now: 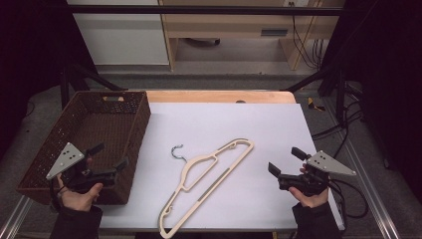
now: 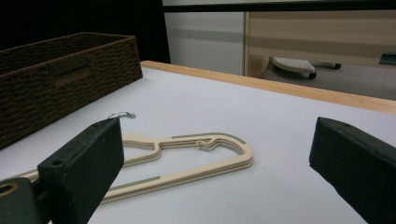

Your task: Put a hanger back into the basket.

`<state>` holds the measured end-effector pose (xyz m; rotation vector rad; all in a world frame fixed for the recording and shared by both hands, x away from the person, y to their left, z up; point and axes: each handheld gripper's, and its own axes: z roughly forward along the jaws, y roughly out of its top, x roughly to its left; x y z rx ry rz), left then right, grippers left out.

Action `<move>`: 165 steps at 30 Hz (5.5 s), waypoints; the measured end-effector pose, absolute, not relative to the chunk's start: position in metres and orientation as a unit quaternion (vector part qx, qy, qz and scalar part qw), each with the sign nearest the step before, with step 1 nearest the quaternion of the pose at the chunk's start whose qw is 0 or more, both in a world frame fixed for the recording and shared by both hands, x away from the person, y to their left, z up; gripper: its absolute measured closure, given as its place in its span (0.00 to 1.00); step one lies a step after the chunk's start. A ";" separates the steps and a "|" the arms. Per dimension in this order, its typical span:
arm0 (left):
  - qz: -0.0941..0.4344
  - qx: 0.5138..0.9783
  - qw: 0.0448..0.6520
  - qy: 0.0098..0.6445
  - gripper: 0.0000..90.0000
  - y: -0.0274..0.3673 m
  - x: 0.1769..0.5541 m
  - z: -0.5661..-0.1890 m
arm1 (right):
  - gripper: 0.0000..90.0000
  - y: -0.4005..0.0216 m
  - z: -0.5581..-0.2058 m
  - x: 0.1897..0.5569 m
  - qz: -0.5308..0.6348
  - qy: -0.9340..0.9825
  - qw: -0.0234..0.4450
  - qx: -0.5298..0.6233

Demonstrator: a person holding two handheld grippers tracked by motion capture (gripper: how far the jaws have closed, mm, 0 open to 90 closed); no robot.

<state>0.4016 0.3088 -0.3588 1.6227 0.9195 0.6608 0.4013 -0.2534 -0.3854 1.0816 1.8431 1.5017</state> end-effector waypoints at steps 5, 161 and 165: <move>0.281 0.687 0.548 0.386 0.03 0.305 0.401 -0.360 | 0.05 -0.251 -0.386 0.404 0.555 0.683 0.255 0.400; 0.218 0.759 0.499 0.356 0.05 0.238 0.408 -0.385 | 0.99 -0.001 -0.447 0.524 0.425 0.836 0.084 0.336; 0.201 0.770 0.487 0.361 0.07 0.225 0.414 -0.396 | 0.99 -0.001 -0.445 0.523 0.431 0.835 0.089 0.332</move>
